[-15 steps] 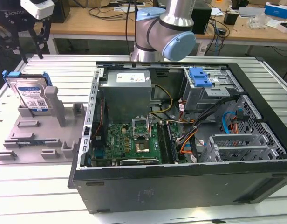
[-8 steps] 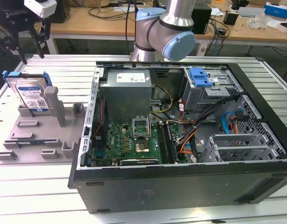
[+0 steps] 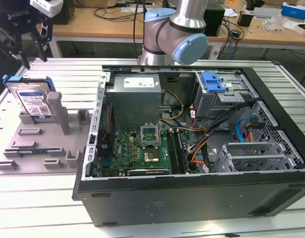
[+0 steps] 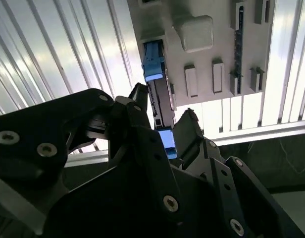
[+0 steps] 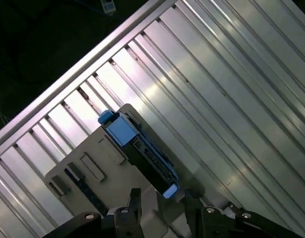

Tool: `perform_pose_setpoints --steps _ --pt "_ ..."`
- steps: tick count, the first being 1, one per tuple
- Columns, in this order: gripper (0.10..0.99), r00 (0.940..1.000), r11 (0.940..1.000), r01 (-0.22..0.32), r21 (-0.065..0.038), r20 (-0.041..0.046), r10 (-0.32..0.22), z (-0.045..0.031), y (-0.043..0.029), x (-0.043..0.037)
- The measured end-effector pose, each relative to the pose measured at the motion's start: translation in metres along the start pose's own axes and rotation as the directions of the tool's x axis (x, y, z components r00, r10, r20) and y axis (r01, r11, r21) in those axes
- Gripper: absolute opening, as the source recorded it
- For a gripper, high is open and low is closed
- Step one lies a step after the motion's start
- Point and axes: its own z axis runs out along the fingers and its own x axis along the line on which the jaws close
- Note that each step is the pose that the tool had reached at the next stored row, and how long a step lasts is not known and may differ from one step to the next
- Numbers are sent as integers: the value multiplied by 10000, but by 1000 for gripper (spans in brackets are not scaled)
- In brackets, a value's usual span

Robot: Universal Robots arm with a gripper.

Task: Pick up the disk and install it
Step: 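Pick up the disk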

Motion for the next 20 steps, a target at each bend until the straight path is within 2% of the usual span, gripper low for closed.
perform_pose_setpoints --steps 3,6,9,10,14,16,19,20 --pt "482 9979 9979 654 17 -14 -654 2 0 0" --pt "482 9915 9915 1303 37 -32 -1303 4 0 0" --pt "482 9794 9794 2019 59 -53 -2019 6 0 0" --pt "482 9737 9737 2278 68 -62 -2278 6 0 0" --pt "482 9575 9574 2885 90 -84 -2885 7 0 0" --pt "482 9424 9424 3343 101 -111 -3342 8 0 0" --pt "482 9230 9229 3848 108 -143 -3846 10 0 0" --pt "482 9078 9078 4193 112 -164 -4191 12 -1 0"
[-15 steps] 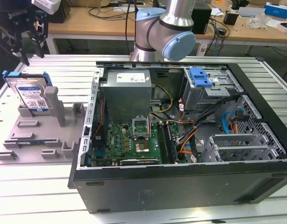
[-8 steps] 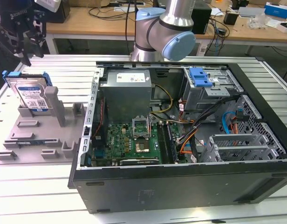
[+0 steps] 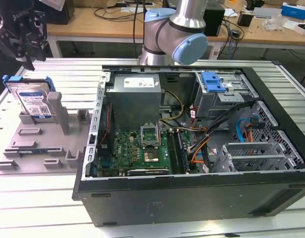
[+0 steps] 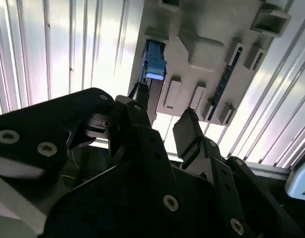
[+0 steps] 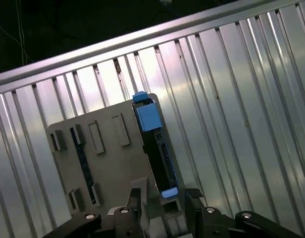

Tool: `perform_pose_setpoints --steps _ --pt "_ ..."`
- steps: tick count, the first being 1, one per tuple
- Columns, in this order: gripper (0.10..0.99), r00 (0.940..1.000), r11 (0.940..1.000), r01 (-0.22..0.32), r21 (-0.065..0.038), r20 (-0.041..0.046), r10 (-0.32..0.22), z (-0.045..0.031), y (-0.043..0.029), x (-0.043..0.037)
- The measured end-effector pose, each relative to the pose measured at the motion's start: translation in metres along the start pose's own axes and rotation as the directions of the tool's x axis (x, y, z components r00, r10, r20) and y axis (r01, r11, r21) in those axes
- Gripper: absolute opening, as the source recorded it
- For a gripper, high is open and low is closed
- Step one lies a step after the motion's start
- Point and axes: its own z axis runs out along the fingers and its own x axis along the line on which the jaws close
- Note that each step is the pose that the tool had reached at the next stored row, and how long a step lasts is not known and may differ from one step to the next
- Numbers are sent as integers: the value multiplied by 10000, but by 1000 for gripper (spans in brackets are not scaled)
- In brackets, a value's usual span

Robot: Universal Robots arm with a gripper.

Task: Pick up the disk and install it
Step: 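Pick up the disk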

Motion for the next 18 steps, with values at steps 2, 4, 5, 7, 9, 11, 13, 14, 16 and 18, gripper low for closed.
perform_pose_setpoints --steps 2,4,5,7,9,11,13,14,16,18 --pt "482 9984 9984 556 25 -33 -556 2 0 0" --pt "482 9965 9965 832 44 -41 -832 4 0 0" --pt "482 9945 9944 1051 57 -46 -1051 5 0 0" --pt "482 9911 9911 1331 72 -53 -1331 7 0 0" --pt "482 9873 9873 1585 96 -68 -1584 10 0 0" --pt "482 9873 9873 1586 98 -75 -1585 10 0 0" --pt "482 9873 9873 1586 96 -77 -1586 9 0 0" --pt "482 9873 9873 1587 97 -79 -1586 9 0 0" --pt "482 9873 9873 1586 97 -80 -1586 9 0 0" --pt "482 9871 9870 1602 125 -78 -1601 10 3 -8"
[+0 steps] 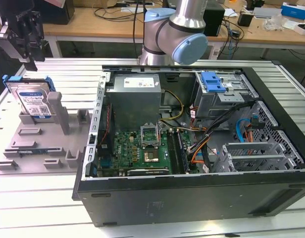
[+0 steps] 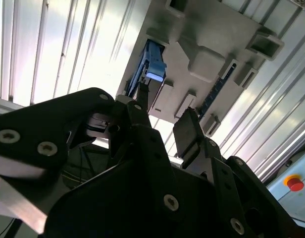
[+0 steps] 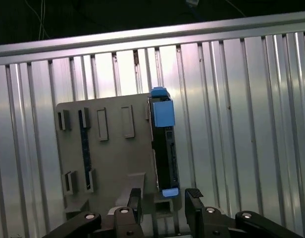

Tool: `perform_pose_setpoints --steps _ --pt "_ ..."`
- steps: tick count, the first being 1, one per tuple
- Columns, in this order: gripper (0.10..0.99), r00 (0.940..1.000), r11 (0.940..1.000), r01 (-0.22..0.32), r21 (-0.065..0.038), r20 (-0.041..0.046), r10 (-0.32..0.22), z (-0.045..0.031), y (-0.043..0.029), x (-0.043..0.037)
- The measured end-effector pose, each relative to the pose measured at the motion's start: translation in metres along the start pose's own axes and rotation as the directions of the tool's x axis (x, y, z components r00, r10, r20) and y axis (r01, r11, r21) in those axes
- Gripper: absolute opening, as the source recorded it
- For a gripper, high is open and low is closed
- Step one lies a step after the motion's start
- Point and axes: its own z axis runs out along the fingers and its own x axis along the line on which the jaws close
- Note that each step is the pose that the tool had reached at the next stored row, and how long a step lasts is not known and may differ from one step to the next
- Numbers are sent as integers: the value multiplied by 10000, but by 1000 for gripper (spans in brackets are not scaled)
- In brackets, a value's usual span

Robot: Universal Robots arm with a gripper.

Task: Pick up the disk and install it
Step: 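Pick up the disk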

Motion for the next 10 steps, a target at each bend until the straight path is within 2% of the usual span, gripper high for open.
perform_pose_setpoints --steps 6,9,10 --pt "482 9992 9992 392 51 -1 -392 6 5 -48" --pt "482 9988 9988 491 56 -2 -491 13 45 -65" --pt "482 9987 9987 512 56 -3 -512 18 80 -66"
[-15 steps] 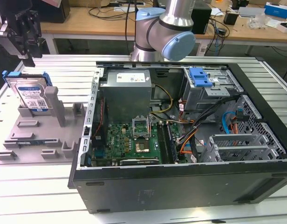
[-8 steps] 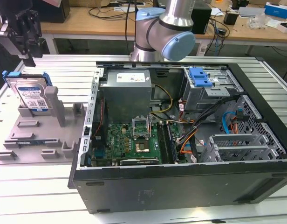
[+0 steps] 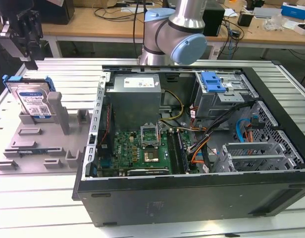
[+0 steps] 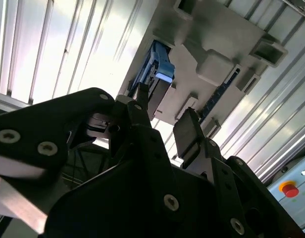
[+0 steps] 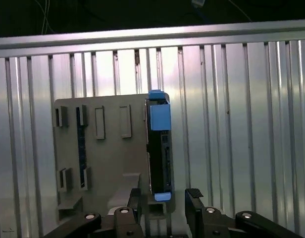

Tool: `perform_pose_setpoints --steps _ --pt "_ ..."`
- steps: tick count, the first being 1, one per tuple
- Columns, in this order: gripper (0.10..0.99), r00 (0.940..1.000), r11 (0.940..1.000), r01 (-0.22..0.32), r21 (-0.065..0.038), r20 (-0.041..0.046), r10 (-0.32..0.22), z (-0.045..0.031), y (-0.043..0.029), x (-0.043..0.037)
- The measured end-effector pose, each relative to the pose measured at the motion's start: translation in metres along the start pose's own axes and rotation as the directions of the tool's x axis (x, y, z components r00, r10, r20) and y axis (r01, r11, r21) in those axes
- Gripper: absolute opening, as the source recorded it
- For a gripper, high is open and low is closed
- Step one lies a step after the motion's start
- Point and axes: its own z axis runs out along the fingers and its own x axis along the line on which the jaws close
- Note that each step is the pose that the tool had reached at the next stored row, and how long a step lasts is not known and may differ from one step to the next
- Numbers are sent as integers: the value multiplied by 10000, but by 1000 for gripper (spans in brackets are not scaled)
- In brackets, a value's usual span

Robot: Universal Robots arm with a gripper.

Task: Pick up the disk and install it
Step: 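Pick up the disk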

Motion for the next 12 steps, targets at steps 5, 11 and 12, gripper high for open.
perform_pose_setpoints --steps 5,11,12 --pt "482 9999 9999 159 2 -2 -159 55 193 6" --pt "482 9984 9984 564 7 -5 -564 154 344 13" --pt "482 9981 9981 613 8 -6 -613 165 360 14"
